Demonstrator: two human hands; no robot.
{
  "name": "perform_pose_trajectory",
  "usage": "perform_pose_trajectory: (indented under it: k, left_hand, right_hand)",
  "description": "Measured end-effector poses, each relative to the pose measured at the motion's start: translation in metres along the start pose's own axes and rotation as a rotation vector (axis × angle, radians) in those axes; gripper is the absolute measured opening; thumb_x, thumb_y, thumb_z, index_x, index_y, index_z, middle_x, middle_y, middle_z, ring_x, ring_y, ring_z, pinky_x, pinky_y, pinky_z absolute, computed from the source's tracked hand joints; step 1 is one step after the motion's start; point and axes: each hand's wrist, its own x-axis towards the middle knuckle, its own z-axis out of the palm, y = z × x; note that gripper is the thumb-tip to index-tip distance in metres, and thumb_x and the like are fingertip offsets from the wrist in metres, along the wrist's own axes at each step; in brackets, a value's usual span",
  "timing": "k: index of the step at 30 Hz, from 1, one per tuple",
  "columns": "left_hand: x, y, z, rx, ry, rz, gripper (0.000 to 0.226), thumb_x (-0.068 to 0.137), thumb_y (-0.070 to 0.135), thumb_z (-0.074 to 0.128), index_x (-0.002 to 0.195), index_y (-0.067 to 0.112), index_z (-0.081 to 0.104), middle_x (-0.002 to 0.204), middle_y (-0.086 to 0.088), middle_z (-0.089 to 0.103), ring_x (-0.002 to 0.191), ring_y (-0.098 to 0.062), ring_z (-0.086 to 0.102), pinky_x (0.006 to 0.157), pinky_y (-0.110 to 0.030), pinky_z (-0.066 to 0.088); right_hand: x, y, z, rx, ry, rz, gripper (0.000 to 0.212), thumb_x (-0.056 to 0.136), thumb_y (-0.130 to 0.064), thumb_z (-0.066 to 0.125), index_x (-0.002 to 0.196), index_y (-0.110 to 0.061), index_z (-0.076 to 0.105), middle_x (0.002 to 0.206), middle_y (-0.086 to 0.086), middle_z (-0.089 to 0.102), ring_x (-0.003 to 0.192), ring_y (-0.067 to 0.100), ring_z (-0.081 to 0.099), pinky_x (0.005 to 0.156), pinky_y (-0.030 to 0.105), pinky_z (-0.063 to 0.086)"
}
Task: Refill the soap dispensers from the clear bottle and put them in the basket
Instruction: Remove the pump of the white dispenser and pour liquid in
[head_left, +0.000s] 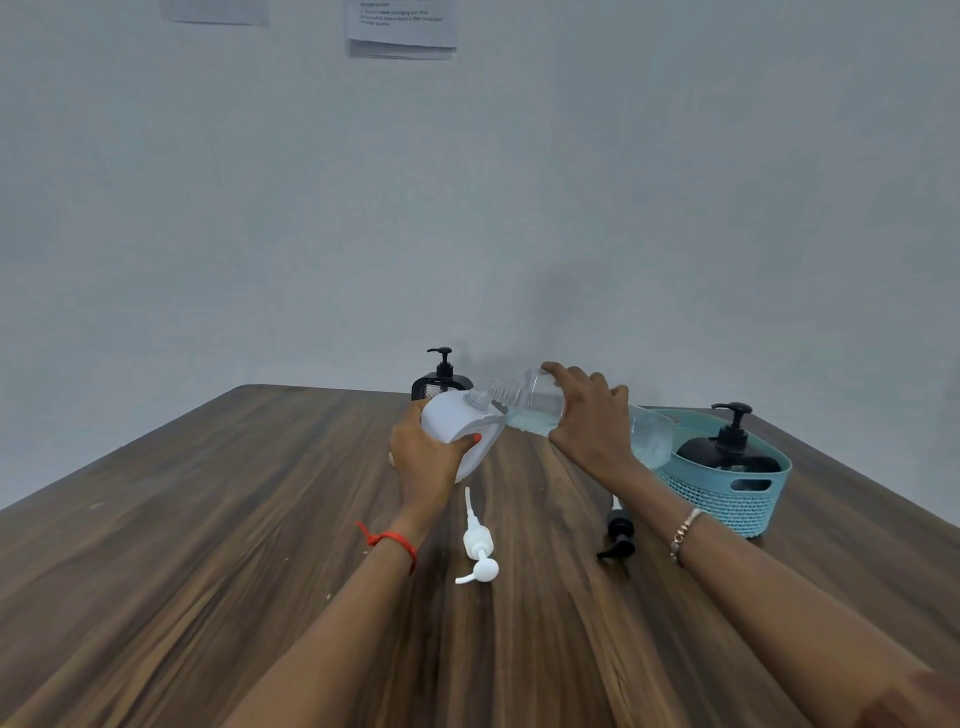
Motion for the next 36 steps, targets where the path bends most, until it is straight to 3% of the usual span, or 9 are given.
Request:
perform_pose_trajectory:
  k: [3,6,9,36]
  left_hand:
    - [-0.001,0.001,0.000,-0.005,-0.005,-0.020,0.054,0.060,0.015,0.085,0.107,0.006,0.060,0.103,-0.010,0.066,0.093,-0.024,0.060,0.078,-0.035,0.049]
    - [-0.003,0.001,0.002,0.010,-0.016,-0.048,0.056,0.061,0.016,0.085,0.110,0.005,0.059,0.106,-0.013,0.064,0.099,-0.029,0.058,0.086,-0.045,0.049]
    - [-0.006,0.001,0.004,0.008,-0.015,-0.068,0.055,0.061,0.016,0.085,0.109,0.005,0.058,0.107,-0.014,0.063,0.100,-0.030,0.057,0.088,-0.049,0.047]
    - [-0.017,0.005,0.003,-0.028,0.012,-0.096,0.050,0.061,0.013,0.084,0.105,0.011,0.059,0.103,-0.007,0.064,0.099,-0.027,0.058,0.088,-0.047,0.047]
  right_hand:
    - [0.000,0.001,0.001,-0.027,-0.005,-0.008,0.063,0.073,-0.011,0.059,0.131,-0.026,0.042,0.115,-0.001,0.059,0.098,0.025,0.052,0.081,0.038,0.031]
    - [0.001,0.003,0.000,-0.059,-0.014,-0.016,0.060,0.076,-0.016,0.062,0.132,-0.028,0.040,0.117,-0.002,0.059,0.100,0.024,0.052,0.082,0.038,0.031]
    - [0.001,0.003,-0.002,-0.077,-0.020,-0.025,0.061,0.076,-0.012,0.059,0.132,-0.027,0.040,0.117,-0.001,0.059,0.100,0.025,0.052,0.083,0.039,0.032]
    - [0.003,0.002,-0.007,-0.146,-0.056,-0.066,0.068,0.071,-0.006,0.058,0.133,-0.026,0.040,0.118,0.001,0.059,0.102,0.027,0.051,0.084,0.041,0.033]
